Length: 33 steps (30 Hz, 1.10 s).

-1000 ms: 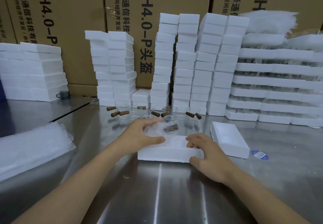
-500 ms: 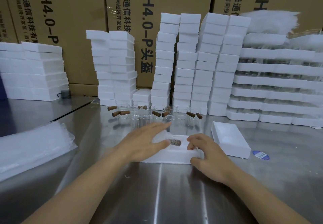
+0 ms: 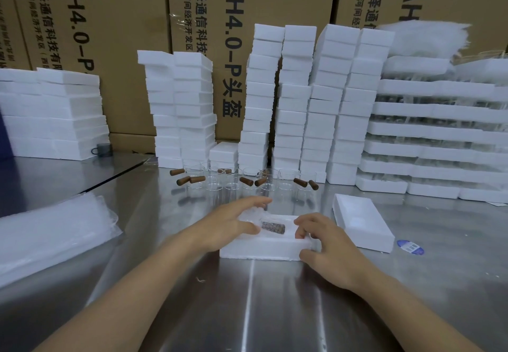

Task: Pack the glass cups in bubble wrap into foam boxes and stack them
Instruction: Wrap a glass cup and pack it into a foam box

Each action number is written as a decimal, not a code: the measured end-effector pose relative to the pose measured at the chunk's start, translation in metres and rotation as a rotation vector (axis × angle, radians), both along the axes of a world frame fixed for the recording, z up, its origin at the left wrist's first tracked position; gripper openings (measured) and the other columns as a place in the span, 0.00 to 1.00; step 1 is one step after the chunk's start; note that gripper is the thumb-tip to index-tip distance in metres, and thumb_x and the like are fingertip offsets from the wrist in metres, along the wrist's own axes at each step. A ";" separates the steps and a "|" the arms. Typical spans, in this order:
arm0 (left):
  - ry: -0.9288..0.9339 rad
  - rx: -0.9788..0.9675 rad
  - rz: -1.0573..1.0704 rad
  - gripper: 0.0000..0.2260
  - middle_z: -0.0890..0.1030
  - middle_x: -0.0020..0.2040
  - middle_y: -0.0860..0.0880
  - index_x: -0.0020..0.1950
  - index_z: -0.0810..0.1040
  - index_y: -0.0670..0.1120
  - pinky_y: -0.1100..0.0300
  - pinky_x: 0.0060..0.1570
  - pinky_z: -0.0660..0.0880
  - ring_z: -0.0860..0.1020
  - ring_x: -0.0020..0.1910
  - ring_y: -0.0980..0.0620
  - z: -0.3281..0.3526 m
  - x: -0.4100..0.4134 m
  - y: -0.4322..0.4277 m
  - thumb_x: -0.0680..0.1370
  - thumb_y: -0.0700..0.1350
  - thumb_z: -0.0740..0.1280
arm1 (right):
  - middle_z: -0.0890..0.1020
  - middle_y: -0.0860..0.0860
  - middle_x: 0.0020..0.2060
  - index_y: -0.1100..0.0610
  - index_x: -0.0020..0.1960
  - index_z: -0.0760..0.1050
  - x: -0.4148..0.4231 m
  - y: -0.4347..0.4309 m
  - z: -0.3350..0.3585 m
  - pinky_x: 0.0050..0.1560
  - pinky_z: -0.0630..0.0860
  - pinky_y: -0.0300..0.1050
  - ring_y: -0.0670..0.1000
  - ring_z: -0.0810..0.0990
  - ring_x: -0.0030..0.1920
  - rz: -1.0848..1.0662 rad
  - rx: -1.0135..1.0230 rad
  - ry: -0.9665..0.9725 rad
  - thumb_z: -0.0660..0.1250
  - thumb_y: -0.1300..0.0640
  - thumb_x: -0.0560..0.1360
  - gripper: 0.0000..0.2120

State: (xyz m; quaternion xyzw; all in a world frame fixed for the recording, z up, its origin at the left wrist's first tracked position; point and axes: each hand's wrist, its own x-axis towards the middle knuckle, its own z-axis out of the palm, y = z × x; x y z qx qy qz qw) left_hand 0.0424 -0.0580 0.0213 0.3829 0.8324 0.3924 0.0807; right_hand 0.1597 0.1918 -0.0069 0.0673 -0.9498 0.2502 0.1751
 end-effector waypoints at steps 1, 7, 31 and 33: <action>-0.019 0.022 -0.012 0.31 0.72 0.77 0.67 0.78 0.70 0.69 0.49 0.81 0.60 0.65 0.79 0.60 0.001 0.002 0.001 0.76 0.51 0.70 | 0.71 0.30 0.61 0.43 0.48 0.74 0.000 0.000 0.000 0.59 0.60 0.24 0.31 0.66 0.63 -0.001 -0.003 -0.002 0.70 0.58 0.72 0.11; -0.128 0.123 -0.029 0.38 0.73 0.77 0.55 0.78 0.66 0.69 0.53 0.77 0.61 0.68 0.78 0.56 0.018 -0.002 -0.012 0.71 0.45 0.69 | 0.71 0.29 0.61 0.37 0.58 0.72 0.002 0.010 0.002 0.62 0.65 0.32 0.30 0.66 0.65 -0.017 -0.061 0.020 0.66 0.48 0.69 0.18; -0.157 0.043 0.113 0.23 0.83 0.65 0.63 0.70 0.81 0.63 0.55 0.72 0.72 0.79 0.66 0.61 0.010 -0.013 -0.024 0.77 0.50 0.79 | 0.85 0.50 0.52 0.45 0.65 0.72 0.000 0.061 0.005 0.63 0.66 0.54 0.56 0.80 0.51 -0.666 -0.008 0.245 0.66 0.53 0.80 0.15; -0.159 0.053 0.087 0.24 0.79 0.71 0.62 0.74 0.78 0.62 0.55 0.74 0.68 0.75 0.70 0.60 0.012 -0.011 -0.023 0.78 0.50 0.78 | 0.85 0.45 0.49 0.41 0.60 0.73 0.003 0.048 0.016 0.62 0.69 0.54 0.50 0.80 0.46 -0.542 -0.212 0.366 0.67 0.53 0.79 0.12</action>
